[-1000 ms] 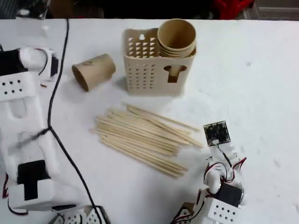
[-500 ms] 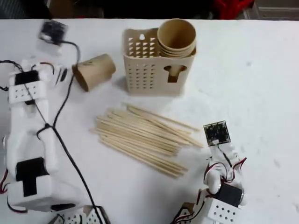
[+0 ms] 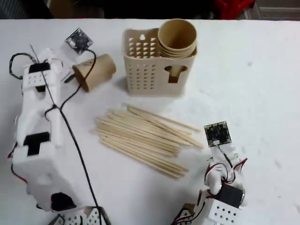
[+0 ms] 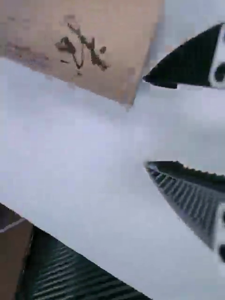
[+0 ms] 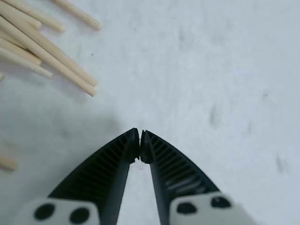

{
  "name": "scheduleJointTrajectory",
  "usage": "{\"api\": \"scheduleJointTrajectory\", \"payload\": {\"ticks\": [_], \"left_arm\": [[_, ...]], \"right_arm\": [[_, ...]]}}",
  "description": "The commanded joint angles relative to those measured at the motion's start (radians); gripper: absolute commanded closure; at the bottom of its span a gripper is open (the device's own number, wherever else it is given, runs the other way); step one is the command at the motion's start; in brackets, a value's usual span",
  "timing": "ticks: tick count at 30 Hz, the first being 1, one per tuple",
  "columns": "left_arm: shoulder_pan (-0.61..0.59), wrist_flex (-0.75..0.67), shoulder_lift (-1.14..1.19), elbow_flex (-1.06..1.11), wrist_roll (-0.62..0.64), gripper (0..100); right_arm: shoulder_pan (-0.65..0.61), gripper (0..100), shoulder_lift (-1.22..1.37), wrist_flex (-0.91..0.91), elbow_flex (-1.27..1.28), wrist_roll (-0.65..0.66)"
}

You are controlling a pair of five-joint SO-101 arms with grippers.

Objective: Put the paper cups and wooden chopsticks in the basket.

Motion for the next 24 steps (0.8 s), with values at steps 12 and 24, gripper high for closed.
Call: {"api": "scheduleJointTrajectory", "payload": {"ticks": [12, 24], "left_arm": [[0.168, -0.018, 0.211, -0.256, 0.025, 77], [0.216, 0.147, 0.14, -0.299, 0.146, 98]], "right_arm": [[-0.008, 97.8, -0.007, -0.015, 0.008, 0.012], [-0.01, 97.8, -0.007, -0.013, 0.008, 0.012]]}}
